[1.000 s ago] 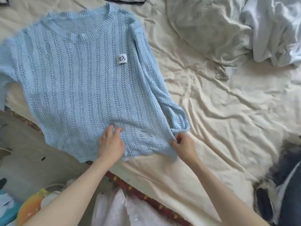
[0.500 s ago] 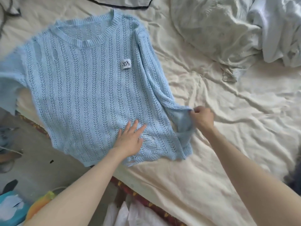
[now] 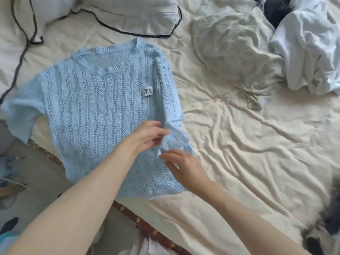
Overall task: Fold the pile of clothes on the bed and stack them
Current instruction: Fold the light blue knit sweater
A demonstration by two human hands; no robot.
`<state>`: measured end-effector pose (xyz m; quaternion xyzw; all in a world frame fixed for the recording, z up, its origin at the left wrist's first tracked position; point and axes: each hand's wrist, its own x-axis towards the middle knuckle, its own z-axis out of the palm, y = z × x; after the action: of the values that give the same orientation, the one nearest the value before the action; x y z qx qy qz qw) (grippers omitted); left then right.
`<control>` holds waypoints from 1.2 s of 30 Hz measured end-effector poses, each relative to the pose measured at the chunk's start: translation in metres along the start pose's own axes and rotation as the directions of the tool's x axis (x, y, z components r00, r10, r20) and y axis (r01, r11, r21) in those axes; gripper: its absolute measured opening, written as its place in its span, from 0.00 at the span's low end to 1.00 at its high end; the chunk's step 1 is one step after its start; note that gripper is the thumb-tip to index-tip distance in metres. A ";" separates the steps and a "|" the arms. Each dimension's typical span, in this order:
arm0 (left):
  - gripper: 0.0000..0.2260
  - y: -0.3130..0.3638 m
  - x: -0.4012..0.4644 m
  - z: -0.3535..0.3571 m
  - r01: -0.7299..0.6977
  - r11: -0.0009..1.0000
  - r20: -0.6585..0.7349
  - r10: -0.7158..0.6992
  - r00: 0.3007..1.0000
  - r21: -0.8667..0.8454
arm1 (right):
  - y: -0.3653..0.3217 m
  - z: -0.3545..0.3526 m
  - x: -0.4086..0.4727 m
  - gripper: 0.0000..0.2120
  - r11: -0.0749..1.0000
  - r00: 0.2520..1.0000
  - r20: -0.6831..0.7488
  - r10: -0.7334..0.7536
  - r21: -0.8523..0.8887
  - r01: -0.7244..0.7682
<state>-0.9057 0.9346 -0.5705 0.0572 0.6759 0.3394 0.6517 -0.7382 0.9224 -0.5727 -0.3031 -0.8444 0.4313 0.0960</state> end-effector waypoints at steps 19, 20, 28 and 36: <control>0.19 0.029 0.079 -0.132 -0.094 0.686 -0.297 0.429 0.853 0.721 | 0.060 0.006 0.151 0.18 0.781 0.780 -0.032 0.624 0.032 -0.624; 0.20 0.038 0.091 -0.125 -0.134 0.655 -0.250 0.459 0.853 0.744 | 0.065 0.009 0.161 0.19 0.760 0.761 -0.001 0.649 0.057 -0.647; 0.34 0.100 0.167 -0.075 -0.240 0.599 -0.133 0.510 0.850 0.764 | 0.080 0.015 0.202 0.10 0.393 0.611 0.300 0.733 0.546 -0.740; 0.09 0.152 0.203 -0.060 -0.380 0.736 -0.209 0.570 0.795 0.560 | 0.104 -0.025 0.215 0.08 0.708 0.677 -0.221 0.702 0.312 -0.633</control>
<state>-1.0459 1.1326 -0.6648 0.3298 0.8098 0.3187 0.3658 -0.8543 1.1126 -0.6605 -0.6461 -0.5957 0.4668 0.0992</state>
